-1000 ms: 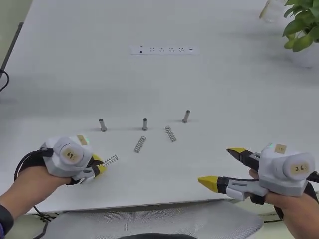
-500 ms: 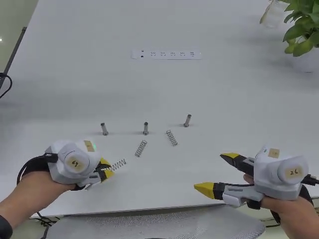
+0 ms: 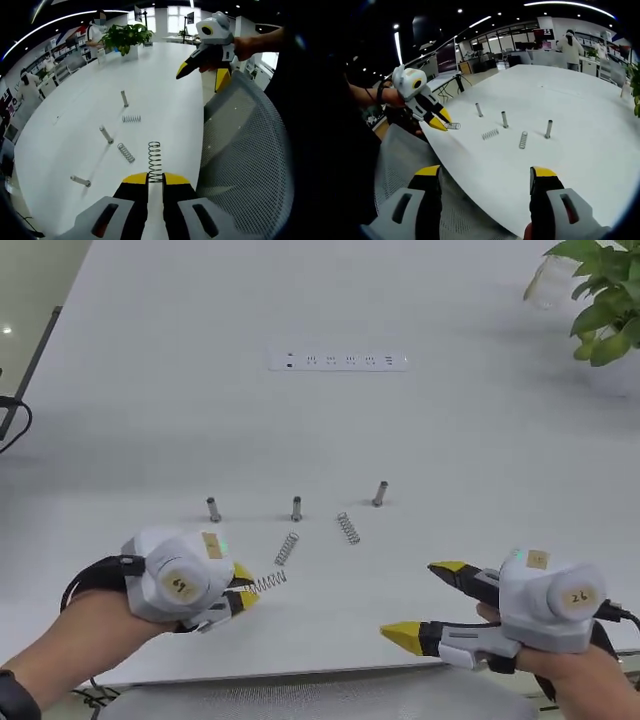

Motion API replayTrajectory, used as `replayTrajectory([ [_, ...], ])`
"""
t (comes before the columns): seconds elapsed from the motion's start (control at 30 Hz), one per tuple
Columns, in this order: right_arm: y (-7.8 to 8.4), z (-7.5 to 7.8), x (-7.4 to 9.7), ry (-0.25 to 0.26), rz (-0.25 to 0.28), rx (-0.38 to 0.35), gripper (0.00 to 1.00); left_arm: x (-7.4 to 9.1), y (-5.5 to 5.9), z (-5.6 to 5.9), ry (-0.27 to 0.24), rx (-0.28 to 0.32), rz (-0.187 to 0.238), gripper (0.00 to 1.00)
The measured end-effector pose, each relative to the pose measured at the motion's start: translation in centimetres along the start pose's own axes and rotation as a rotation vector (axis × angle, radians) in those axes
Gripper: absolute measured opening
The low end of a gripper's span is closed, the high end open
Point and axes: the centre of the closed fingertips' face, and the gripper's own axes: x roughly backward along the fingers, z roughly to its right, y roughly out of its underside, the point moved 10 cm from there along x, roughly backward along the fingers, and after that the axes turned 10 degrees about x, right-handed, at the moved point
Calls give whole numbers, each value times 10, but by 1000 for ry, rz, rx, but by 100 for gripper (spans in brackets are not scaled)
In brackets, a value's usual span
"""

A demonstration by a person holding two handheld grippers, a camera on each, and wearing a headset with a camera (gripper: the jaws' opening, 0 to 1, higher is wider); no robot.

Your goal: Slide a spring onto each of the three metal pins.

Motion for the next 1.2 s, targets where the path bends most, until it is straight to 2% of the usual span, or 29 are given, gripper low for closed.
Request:
replayTrajectory([
  [0.43,-3,-7,-10,-48,12,11,66,-10,-21,26,65,-74,19,2],
  [0.8,-6,-17,-18,-95,20,26,62,-23,-40,55,140,-148,36,2],
  [1.03,-9,-23,-22,-132,27,46,53,-27,-47,61,164,-182,40,2],
  [1.2,-11,-28,-23,-158,54,52,42,-28,-49,63,171,-197,43,2],
])
